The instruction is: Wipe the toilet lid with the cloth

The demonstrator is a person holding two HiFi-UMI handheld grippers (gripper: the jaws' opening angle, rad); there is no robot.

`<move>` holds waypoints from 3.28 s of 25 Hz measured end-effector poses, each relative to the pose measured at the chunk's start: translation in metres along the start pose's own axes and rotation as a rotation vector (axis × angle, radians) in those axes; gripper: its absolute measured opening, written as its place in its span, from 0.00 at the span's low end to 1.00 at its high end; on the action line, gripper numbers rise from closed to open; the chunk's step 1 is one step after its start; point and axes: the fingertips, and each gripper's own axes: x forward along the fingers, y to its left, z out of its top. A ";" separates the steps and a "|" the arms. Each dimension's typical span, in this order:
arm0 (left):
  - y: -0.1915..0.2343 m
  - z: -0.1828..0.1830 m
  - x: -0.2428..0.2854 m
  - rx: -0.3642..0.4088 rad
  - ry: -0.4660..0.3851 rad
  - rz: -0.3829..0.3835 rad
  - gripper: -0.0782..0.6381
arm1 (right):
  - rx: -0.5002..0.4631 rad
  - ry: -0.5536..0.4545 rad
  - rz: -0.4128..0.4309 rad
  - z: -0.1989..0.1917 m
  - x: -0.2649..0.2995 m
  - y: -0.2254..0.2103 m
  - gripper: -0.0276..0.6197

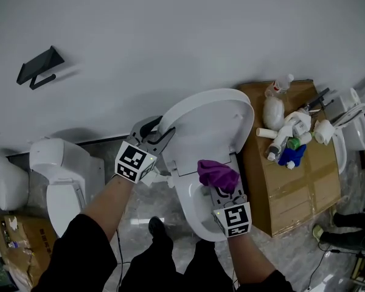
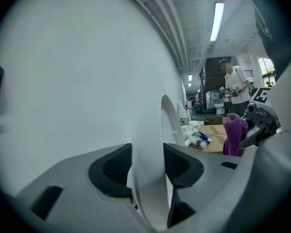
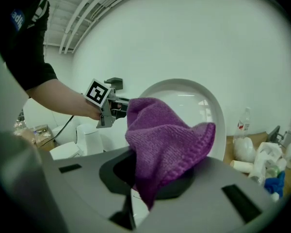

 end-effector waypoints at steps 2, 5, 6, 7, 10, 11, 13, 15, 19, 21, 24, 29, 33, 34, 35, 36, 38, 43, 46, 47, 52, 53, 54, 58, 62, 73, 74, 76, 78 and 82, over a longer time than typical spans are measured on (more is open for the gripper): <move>-0.005 0.002 -0.003 -0.005 -0.005 -0.011 0.38 | 0.005 -0.008 0.003 0.004 -0.004 0.003 0.13; -0.022 0.004 -0.011 -0.006 -0.008 -0.025 0.38 | 0.022 -0.030 0.010 0.018 -0.015 0.008 0.13; -0.029 0.004 -0.014 -0.007 -0.006 -0.032 0.38 | 0.029 -0.039 0.015 0.025 -0.019 0.011 0.13; -0.036 0.004 -0.018 -0.010 -0.002 -0.039 0.38 | 0.036 -0.049 0.023 0.032 -0.025 0.014 0.13; -0.061 0.005 -0.029 -0.056 0.004 -0.078 0.39 | 0.050 -0.078 0.050 0.055 -0.047 0.023 0.13; -0.071 0.005 -0.034 -0.077 0.008 -0.096 0.40 | 0.050 -0.088 0.058 0.063 -0.057 0.025 0.13; -0.094 0.003 -0.044 -0.102 0.022 -0.131 0.42 | 0.045 -0.107 0.071 0.078 -0.079 0.029 0.13; -0.116 0.000 -0.055 -0.099 0.047 -0.155 0.43 | 0.043 -0.127 0.081 0.093 -0.099 0.029 0.13; -0.161 -0.014 -0.076 -0.064 0.133 -0.146 0.44 | 0.035 -0.157 0.101 0.112 -0.136 0.021 0.13; -0.180 -0.021 -0.085 -0.070 0.164 -0.119 0.45 | 0.026 -0.159 0.118 0.112 -0.149 0.014 0.13; -0.206 -0.033 -0.097 -0.065 0.203 -0.080 0.46 | 0.017 -0.145 0.163 0.108 -0.162 0.008 0.13; -0.259 -0.070 -0.118 0.002 0.317 -0.067 0.48 | -0.013 -0.115 0.216 0.096 -0.175 0.001 0.13; -0.288 -0.082 -0.134 -0.029 0.321 -0.082 0.49 | -0.005 -0.045 0.223 0.056 -0.168 0.002 0.13; -0.291 -0.082 -0.139 -0.057 0.307 -0.081 0.49 | 0.004 -0.022 0.227 0.043 -0.167 0.004 0.13; -0.292 -0.082 -0.146 -0.090 0.294 -0.078 0.49 | 0.014 -0.004 0.230 0.030 -0.166 0.006 0.13; -0.293 -0.083 -0.154 -0.124 0.281 -0.072 0.49 | 0.026 0.006 0.232 0.019 -0.167 0.009 0.13; -0.293 -0.083 -0.165 -0.187 0.241 -0.053 0.49 | 0.036 0.016 0.224 0.003 -0.171 0.011 0.13; -0.282 -0.063 -0.169 -0.299 0.131 0.024 0.41 | 0.041 0.089 0.182 -0.033 -0.181 0.017 0.13; -0.287 -0.058 -0.156 -0.307 0.085 0.012 0.33 | 0.037 0.134 0.158 -0.055 -0.188 0.021 0.13; -0.293 -0.061 -0.152 -0.301 0.089 -0.006 0.32 | 0.042 0.153 0.149 -0.065 -0.191 0.022 0.13; -0.337 -0.091 -0.143 -0.295 0.135 -0.097 0.25 | 0.058 0.243 0.120 -0.114 -0.204 0.033 0.13; -0.347 -0.099 -0.143 -0.299 0.147 -0.113 0.23 | 0.063 0.251 0.117 -0.124 -0.206 0.034 0.13; -0.357 -0.109 -0.143 -0.302 0.162 -0.129 0.22 | 0.071 0.257 0.115 -0.134 -0.209 0.035 0.13; -0.398 -0.149 -0.146 -0.320 0.238 -0.162 0.21 | 0.122 0.279 0.141 -0.176 -0.221 0.043 0.13; -0.425 -0.187 -0.147 -0.355 0.308 -0.126 0.21 | 0.173 0.318 0.219 -0.221 -0.226 0.051 0.13; -0.460 -0.259 -0.136 -0.443 0.405 0.043 0.21 | 0.168 0.434 0.476 -0.306 -0.227 0.059 0.13; -0.462 -0.265 -0.136 -0.452 0.401 0.049 0.21 | 0.167 0.444 0.488 -0.312 -0.226 0.059 0.13; -0.465 -0.276 -0.134 -0.461 0.392 0.056 0.21 | 0.153 0.464 0.509 -0.323 -0.223 0.060 0.13; -0.468 -0.286 -0.131 -0.458 0.389 0.052 0.19 | 0.143 0.481 0.518 -0.336 -0.220 0.060 0.13; -0.474 -0.307 -0.125 -0.462 0.393 0.031 0.19 | 0.131 0.485 0.526 -0.361 -0.208 0.059 0.13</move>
